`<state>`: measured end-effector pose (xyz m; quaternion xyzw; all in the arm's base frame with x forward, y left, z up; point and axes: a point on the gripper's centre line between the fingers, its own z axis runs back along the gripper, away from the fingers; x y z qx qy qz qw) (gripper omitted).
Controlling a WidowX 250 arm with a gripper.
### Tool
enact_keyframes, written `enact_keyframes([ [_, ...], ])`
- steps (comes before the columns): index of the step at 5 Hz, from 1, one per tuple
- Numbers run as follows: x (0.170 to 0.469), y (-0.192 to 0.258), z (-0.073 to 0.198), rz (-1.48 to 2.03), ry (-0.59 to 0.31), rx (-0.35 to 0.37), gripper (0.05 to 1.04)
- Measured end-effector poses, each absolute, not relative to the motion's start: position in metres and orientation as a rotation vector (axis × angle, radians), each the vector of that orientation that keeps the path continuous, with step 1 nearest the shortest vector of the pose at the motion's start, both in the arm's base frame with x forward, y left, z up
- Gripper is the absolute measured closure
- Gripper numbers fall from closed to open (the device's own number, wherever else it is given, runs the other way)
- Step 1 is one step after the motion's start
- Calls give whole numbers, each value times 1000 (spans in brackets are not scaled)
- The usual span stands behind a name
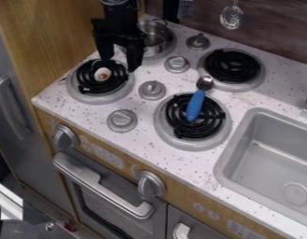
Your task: Moved the blue spoon to the upper centre of the stove
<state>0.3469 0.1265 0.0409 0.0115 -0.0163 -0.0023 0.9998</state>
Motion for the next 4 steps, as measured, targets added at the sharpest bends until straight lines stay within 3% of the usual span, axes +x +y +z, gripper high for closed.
enact_keyframes([
  [2, 338, 96, 11, -8, 32, -6, 84],
  [4, 343, 28, -5, -22, 1, -16, 84],
])
